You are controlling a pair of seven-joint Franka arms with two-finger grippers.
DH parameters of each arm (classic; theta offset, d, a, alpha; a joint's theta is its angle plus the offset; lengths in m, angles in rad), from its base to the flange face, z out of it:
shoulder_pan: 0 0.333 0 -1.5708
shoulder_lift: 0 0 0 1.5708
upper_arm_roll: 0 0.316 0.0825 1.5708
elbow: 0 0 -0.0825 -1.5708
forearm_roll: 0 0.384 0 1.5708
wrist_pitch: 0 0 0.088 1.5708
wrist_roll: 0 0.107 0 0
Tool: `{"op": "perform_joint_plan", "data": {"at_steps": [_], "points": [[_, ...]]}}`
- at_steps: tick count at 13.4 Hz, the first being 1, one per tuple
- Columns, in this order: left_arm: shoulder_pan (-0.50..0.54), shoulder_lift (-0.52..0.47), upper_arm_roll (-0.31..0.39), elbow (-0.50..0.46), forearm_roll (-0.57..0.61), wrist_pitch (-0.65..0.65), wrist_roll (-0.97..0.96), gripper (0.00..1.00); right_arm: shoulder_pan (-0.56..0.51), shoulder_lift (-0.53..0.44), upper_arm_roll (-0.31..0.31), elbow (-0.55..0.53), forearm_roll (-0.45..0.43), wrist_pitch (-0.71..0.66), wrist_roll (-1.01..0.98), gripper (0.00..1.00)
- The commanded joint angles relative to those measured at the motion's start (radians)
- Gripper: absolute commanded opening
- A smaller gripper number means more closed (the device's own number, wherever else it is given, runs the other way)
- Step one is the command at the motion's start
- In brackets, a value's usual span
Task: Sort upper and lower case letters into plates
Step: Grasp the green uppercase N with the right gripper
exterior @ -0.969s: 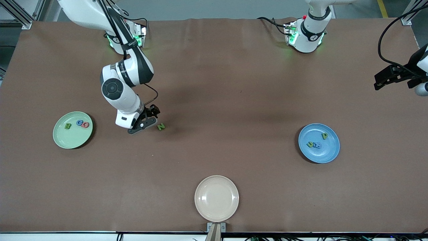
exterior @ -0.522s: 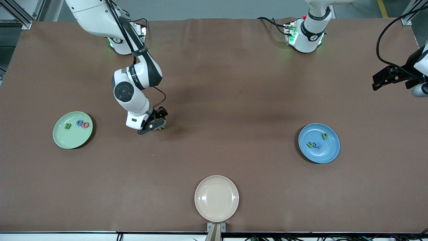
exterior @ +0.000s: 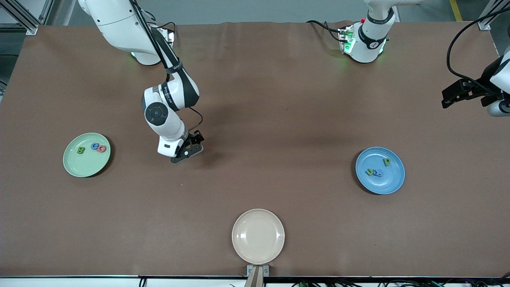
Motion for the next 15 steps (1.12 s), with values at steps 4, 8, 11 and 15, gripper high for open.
{"op": "perform_joint_plan", "data": {"at_steps": [4, 8, 11, 15], "points": [[0.008, 0.004, 0.000, 0.001, -0.015, 0.025, 0.001, 1.00, 0.014, 0.036, -0.008, 0.029, 0.019, 0.007, 0.005, 0.70], [0.009, 0.006, 0.003, 0.004, -0.007, 0.034, 0.015, 1.00, 0.013, 0.040, -0.010, 0.029, 0.019, 0.007, 0.005, 0.56], [0.009, 0.016, 0.006, 0.007, -0.010, 0.034, 0.020, 1.00, 0.013, 0.046, -0.010, 0.029, 0.019, 0.008, 0.005, 0.45], [0.006, 0.029, 0.007, 0.007, -0.009, 0.049, 0.020, 1.00, 0.013, 0.046, -0.010, 0.029, 0.019, 0.019, 0.005, 0.24]]}}
